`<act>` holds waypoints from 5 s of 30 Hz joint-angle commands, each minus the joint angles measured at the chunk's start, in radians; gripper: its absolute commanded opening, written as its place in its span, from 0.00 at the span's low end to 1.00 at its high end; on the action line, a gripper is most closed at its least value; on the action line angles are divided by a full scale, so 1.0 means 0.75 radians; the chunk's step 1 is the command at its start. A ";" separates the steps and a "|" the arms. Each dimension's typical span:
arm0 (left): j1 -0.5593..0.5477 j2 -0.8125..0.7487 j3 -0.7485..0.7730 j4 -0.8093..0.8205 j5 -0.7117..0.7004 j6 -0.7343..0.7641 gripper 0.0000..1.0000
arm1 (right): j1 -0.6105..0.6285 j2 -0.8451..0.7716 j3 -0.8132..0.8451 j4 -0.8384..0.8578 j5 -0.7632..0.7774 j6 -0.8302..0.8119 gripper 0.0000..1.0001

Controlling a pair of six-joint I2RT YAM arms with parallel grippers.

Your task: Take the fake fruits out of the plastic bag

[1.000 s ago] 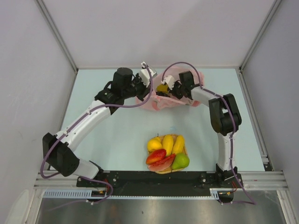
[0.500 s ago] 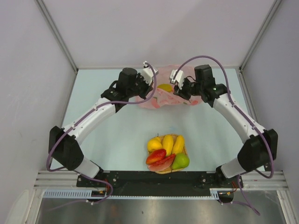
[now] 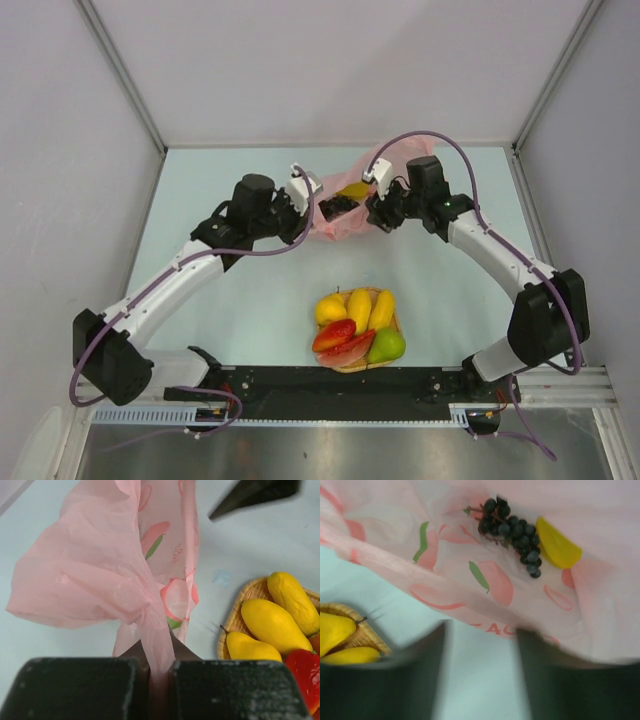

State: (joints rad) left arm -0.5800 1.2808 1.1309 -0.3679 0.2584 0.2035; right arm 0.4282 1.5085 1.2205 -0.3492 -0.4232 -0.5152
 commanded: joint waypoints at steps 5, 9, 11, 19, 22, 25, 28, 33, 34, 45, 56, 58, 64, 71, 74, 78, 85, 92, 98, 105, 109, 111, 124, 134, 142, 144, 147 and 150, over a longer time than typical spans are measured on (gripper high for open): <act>0.000 -0.063 -0.058 0.047 0.048 0.033 0.00 | 0.218 -0.187 0.033 -0.222 0.065 -0.106 1.00; 0.000 -0.096 -0.080 0.055 0.077 0.009 0.01 | 0.241 -0.148 0.033 -0.251 0.006 -0.101 1.00; 0.000 -0.112 -0.092 0.043 0.083 0.005 0.00 | 0.196 -0.154 0.033 -0.110 -0.033 0.087 0.90; 0.002 -0.159 -0.140 0.034 0.103 -0.018 0.00 | 0.084 -0.128 0.046 0.093 -0.074 0.180 0.64; 0.000 -0.166 -0.129 0.036 0.107 -0.022 0.00 | 0.102 -0.050 0.046 0.051 0.024 0.133 0.18; 0.000 -0.174 -0.107 0.045 0.116 -0.042 0.00 | 0.116 0.032 0.015 0.093 0.130 0.074 0.00; 0.006 -0.182 -0.074 0.041 0.152 -0.063 0.00 | 0.137 0.101 -0.050 0.169 0.286 -0.014 0.00; 0.041 -0.211 -0.027 0.028 0.206 -0.097 0.00 | 0.090 0.051 -0.250 0.176 0.433 -0.078 0.00; 0.045 -0.223 -0.027 0.024 0.206 -0.093 0.00 | 0.063 0.006 -0.291 0.157 0.433 -0.060 0.00; 0.058 -0.186 -0.048 0.028 0.277 -0.057 0.00 | 0.049 -0.149 -0.421 0.156 0.325 -0.047 0.02; 0.058 -0.100 0.065 -0.023 0.314 -0.016 0.00 | -0.002 0.355 -0.004 0.416 0.374 0.073 0.55; 0.058 -0.094 0.063 -0.031 0.322 -0.018 0.00 | -0.006 0.398 0.037 0.433 0.388 0.090 0.62; 0.058 -0.055 0.083 -0.064 0.353 0.015 0.00 | -0.021 0.529 0.168 0.453 0.323 0.141 0.71; 0.058 -0.022 0.100 -0.115 0.400 0.029 0.00 | -0.029 0.660 0.258 0.512 0.166 0.135 0.86; 0.058 -0.002 0.104 -0.113 0.418 0.019 0.00 | -0.027 0.721 0.277 0.607 0.157 0.149 0.93; 0.055 0.006 0.098 -0.119 0.437 0.011 0.00 | -0.068 0.829 0.395 0.640 0.127 0.267 0.94; 0.055 -0.016 0.085 -0.194 0.445 0.086 0.00 | -0.119 1.099 0.792 0.427 0.110 0.505 0.94; 0.055 -0.029 0.073 -0.207 0.427 0.111 0.00 | -0.094 1.175 0.864 0.433 0.121 0.452 0.77; 0.055 -0.016 0.067 -0.172 0.431 0.109 0.00 | -0.103 1.118 0.770 0.404 0.116 0.396 0.52; 0.055 -0.010 0.045 -0.121 0.439 0.097 0.00 | -0.096 0.975 0.618 0.380 0.127 0.370 0.32; 0.055 -0.016 0.032 -0.101 0.443 0.093 0.00 | -0.103 0.855 0.529 0.323 0.141 0.347 0.17; 0.055 -0.022 0.022 -0.090 0.445 0.093 0.00 | -0.117 0.793 0.457 0.304 0.143 0.341 0.12; 0.053 -0.049 -0.021 -0.027 0.469 0.060 0.00 | -0.139 0.195 -0.089 0.173 0.116 0.400 0.02; 0.025 -0.018 0.008 -0.049 0.480 0.064 0.00 | -0.139 0.512 0.127 0.404 0.246 0.912 0.78; 0.008 0.014 0.016 -0.076 0.482 0.074 0.00 | -0.148 0.733 0.375 0.439 0.202 1.163 0.96; 0.002 0.023 0.028 -0.094 0.480 0.080 0.00 | -0.150 0.813 0.442 0.451 0.176 1.235 1.00; 0.000 0.037 0.036 -0.117 0.469 0.091 0.00 | -0.148 0.923 0.544 0.453 0.192 1.290 1.00; 0.000 0.043 0.040 -0.129 0.467 0.089 0.00 | -0.146 1.056 0.677 0.453 0.227 1.315 1.00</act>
State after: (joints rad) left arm -0.5720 1.3167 1.1210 -0.4301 0.5789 0.2550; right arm 0.3283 2.1773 1.6032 -0.0311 -0.2955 0.3691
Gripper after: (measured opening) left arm 0.005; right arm 0.993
